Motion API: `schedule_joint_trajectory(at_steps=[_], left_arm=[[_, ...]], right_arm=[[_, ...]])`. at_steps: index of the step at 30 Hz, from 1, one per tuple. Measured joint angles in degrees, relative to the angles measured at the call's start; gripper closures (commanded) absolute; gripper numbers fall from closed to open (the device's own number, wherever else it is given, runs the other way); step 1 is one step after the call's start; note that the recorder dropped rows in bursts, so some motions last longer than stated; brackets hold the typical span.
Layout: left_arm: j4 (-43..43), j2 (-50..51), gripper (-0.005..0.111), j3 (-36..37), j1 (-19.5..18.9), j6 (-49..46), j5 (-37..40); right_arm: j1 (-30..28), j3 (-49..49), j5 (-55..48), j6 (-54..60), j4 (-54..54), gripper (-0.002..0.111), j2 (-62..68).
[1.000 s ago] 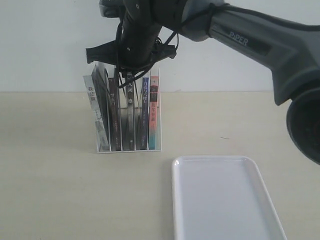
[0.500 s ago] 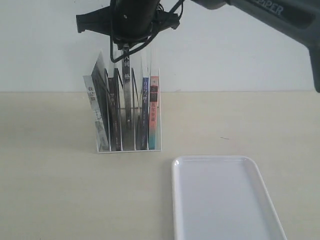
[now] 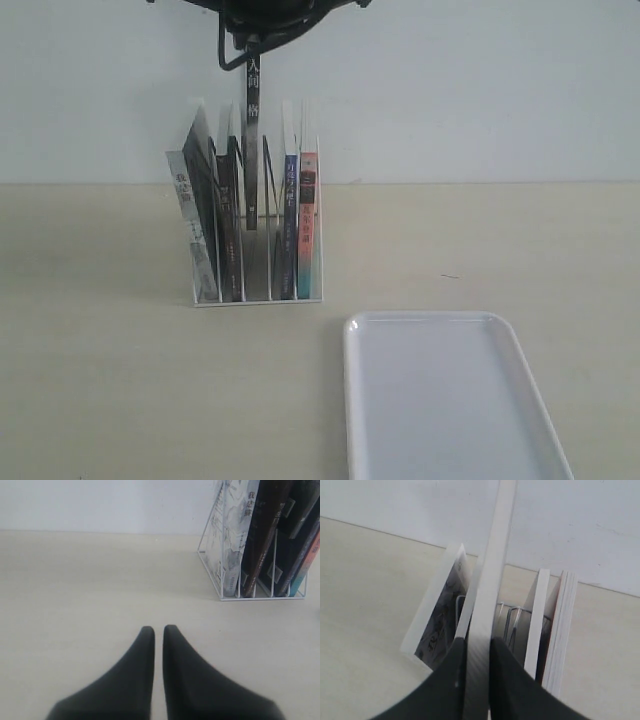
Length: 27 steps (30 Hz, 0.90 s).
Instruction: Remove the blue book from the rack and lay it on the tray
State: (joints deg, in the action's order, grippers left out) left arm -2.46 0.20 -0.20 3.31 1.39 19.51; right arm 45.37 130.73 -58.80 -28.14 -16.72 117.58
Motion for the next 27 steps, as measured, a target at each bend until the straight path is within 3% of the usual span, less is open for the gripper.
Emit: schedule_joint_trajectory(at_steps=[12, 27], left_arm=[[0.0, 0.0, 0.101, 0.0, 0.0, 0.0, 0.0], [0.0, 0.0, 0.101, 0.0, 0.0, 0.0, 0.0]], right_arm=[[1.4, -0.5, 1.2, -3.7, -4.5, 0.108, 0.0], [1.9, -11.2, 10.3, -10.0, -9.0, 0.108, 0.0]])
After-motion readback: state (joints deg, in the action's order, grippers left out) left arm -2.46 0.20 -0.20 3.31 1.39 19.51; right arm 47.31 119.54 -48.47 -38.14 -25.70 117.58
